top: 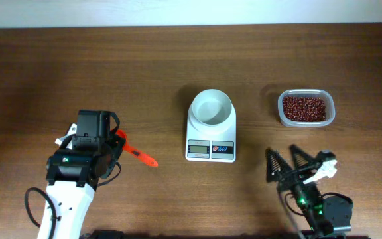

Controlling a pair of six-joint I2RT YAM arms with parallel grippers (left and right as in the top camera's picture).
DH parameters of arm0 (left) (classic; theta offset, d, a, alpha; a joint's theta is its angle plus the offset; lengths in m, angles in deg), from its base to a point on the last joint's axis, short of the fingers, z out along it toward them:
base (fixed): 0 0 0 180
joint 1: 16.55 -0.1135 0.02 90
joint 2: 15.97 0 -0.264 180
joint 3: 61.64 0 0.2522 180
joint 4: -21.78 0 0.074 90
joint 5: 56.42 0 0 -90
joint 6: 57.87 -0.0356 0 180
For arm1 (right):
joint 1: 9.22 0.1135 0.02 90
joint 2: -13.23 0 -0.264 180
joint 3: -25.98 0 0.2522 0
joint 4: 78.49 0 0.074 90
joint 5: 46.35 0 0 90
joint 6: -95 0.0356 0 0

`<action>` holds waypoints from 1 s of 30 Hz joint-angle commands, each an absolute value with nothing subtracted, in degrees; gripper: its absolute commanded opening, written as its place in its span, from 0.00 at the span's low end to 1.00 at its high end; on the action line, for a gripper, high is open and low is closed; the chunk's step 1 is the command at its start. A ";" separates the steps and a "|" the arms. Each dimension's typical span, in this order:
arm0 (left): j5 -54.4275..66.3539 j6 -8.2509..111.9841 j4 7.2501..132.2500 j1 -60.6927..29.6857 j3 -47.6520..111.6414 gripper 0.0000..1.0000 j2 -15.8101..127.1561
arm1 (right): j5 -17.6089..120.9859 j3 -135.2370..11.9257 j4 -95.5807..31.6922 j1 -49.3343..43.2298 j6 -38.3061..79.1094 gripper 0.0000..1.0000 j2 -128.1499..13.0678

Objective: Scoop and weigh 50g on scale
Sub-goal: 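Lift the scoop and bring the right gripper to grasp its handle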

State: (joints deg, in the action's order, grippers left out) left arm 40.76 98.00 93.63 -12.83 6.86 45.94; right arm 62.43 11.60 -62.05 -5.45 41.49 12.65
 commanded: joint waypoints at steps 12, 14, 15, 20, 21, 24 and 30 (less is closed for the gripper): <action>37.39 100.51 94.61 -12.96 6.71 0.00 45.13 | 95.04 -6.02 -70.10 -5.73 60.29 0.99 -13.99; 36.21 103.00 94.87 -12.96 6.71 0.00 45.13 | 97.88 -10.76 -70.29 -2.30 59.24 0.99 -28.72; 34.53 105.03 94.90 -12.96 6.71 0.00 45.13 | 97.88 -11.05 -73.16 1.37 59.29 0.99 -33.57; 27.93 118.26 100.19 -12.91 6.71 0.00 45.13 | 82.15 -11.05 -95.43 27.10 66.98 0.99 -53.46; 27.25 121.27 102.15 -12.91 6.71 0.00 45.13 | 77.47 -11.05 -98.47 30.31 69.73 1.00 -55.69; 24.94 121.69 103.14 -11.78 6.71 0.00 45.17 | 69.67 -11.05 -103.67 36.13 73.47 0.86 -59.56; 25.39 130.48 102.59 -1.20 6.71 0.00 45.19 | 68.44 -11.05 -103.82 36.72 74.76 0.73 -59.56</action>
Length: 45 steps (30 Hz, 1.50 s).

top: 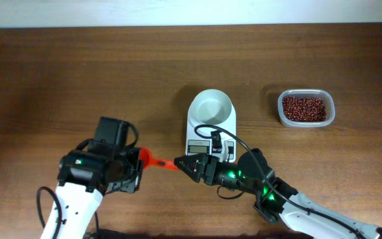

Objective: Scoop and weigh 50g on scale
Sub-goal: 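Lift the scoop and bring the right gripper to grasp its handle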

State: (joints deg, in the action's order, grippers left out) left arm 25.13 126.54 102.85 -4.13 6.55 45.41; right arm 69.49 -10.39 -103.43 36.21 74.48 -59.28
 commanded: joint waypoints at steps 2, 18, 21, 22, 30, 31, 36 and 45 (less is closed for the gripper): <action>25.90 132.79 101.58 1.88 6.71 0.00 45.41 | 68.38 -11.05 -103.82 37.68 75.59 0.68 -59.56; 23.80 132.31 98.20 7.09 6.71 0.00 52.71 | 68.44 -11.05 -101.39 38.51 75.59 0.31 -59.56; 23.41 131.22 98.22 7.11 6.71 0.00 52.71 | 68.42 -11.05 -101.39 38.51 75.57 0.30 -59.56; 23.25 131.20 98.24 7.11 6.71 0.00 52.71 | 68.40 -11.05 -101.42 38.51 75.57 0.30 -59.56; 22.81 130.13 99.66 7.09 6.71 0.00 52.71 | 67.92 -11.05 -101.39 38.51 75.57 0.27 -59.56; 22.79 130.10 99.70 7.11 6.71 0.00 52.71 | 67.72 -11.05 -101.39 38.51 75.57 0.26 -59.56; 22.84 129.97 99.42 7.09 6.71 0.00 52.71 | 68.55 -11.05 -101.39 38.51 75.57 0.25 -59.56; 22.86 129.95 99.46 7.09 6.71 0.00 52.71 | 68.90 -11.05 -100.11 38.51 75.57 0.05 -59.56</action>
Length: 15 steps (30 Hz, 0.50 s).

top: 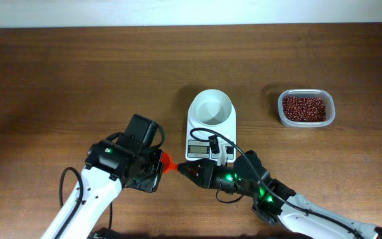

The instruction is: Scoop and weigh 50g on scale

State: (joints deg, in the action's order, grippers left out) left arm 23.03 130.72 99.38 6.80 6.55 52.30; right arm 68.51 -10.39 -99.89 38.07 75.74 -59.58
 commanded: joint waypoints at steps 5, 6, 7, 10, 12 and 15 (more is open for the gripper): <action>22.88 129.95 99.53 7.09 6.71 0.95 52.71 | 68.59 -11.05 -98.38 38.38 71.18 0.04 -59.56; 23.45 129.95 99.55 7.09 6.71 0.98 52.71 | 67.33 -11.05 -95.01 38.01 68.14 0.04 -59.56; 26.57 129.95 99.90 7.09 6.71 0.99 52.71 | 66.96 -11.05 -91.56 36.94 66.41 0.04 -59.56; 31.58 129.93 102.04 7.04 6.71 0.99 52.69 | 69.67 -11.05 -83.69 32.91 61.25 0.04 -57.70; 33.50 127.02 102.48 7.04 6.71 0.99 52.69 | 70.15 -11.05 -74.97 30.75 57.58 0.04 -50.99; 36.61 117.84 101.93 7.04 6.71 0.99 52.69 | 69.75 -11.05 -58.03 25.88 53.06 0.04 -37.99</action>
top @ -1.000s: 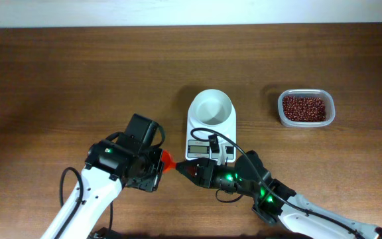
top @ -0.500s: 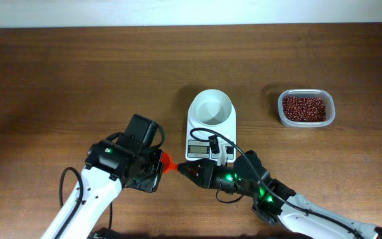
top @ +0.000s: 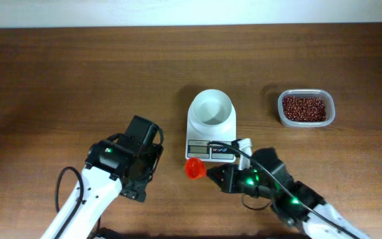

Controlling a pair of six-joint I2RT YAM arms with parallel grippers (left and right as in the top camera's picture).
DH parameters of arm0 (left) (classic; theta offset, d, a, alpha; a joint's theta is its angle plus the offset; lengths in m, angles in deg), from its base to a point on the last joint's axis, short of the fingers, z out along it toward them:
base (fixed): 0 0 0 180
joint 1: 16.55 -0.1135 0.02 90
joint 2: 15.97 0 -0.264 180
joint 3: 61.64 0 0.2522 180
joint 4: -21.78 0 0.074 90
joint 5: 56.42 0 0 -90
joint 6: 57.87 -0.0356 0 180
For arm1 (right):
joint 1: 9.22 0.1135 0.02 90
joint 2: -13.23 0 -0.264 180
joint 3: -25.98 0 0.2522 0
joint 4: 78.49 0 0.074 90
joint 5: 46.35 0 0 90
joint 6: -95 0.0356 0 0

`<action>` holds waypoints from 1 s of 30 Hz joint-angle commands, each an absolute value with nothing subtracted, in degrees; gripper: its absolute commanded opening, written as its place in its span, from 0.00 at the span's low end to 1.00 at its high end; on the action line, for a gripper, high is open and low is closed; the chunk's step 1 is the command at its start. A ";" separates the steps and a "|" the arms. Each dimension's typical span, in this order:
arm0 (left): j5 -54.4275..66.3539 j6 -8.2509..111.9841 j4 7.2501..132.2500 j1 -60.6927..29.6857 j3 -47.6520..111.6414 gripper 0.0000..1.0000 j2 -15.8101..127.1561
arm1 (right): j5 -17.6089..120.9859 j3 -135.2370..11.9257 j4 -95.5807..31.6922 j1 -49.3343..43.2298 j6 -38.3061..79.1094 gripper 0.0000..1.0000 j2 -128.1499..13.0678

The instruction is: Scoop and weigh 50g on scale

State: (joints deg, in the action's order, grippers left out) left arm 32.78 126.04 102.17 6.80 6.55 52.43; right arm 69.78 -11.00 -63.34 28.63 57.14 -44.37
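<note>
The red scoop hangs just left of the scale's front edge, its round bowl facing the overhead camera. My right gripper is shut on its handle, which is hidden under the fingers. The white scale carries an empty white bowl. A clear tub of red beans stands to the right of the scale. My left gripper sits a little left of the scoop, apart from it, open and holding nothing.
Brown wooden table all round. The right arm reaches in from the lower right corner, the left arm from the lower left. The tub stands about a hand's width from the scale.
The scoop has left my left gripper and is now held by the right one alone, a little further right, in front of the scale. The left arm has hardly moved.
My left gripper held the red scoop at the left, with the right gripper open at the lower right. Then the right gripper met the scoop's tip in front of the scale. Both grippers were on it near the scale, and now only the right holds it.
</note>
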 commanded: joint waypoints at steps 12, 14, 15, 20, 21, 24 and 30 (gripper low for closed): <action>31.91 89.23 82.92 16.51 6.49 0.00 55.51 | 58.56 -11.46 -40.06 6.62 51.72 0.04 -7.11; 34.09 94.43 77.48 22.01 6.49 0.00 59.57 | 58.32 -11.70 -40.06 2.44 51.72 0.04 -7.11; 34.14 94.41 75.40 23.54 6.49 0.00 61.24 | 58.30 -11.70 -40.06 0.70 51.72 0.04 -7.11; 35.08 94.41 61.67 27.89 6.49 0.00 74.63 | 58.10 -11.70 -40.06 -6.67 51.74 0.04 -7.11; 35.08 94.41 59.60 27.94 6.49 0.00 76.56 | 57.95 -11.70 -40.06 -7.04 51.74 0.04 -7.11; 35.12 94.35 54.94 27.94 6.49 0.00 81.34 | 56.51 -11.70 -40.04 -7.11 51.74 0.04 -7.11; 36.50 94.19 51.01 27.92 6.49 0.00 84.43 | 56.44 -11.70 -40.06 -7.11 51.74 0.04 -7.11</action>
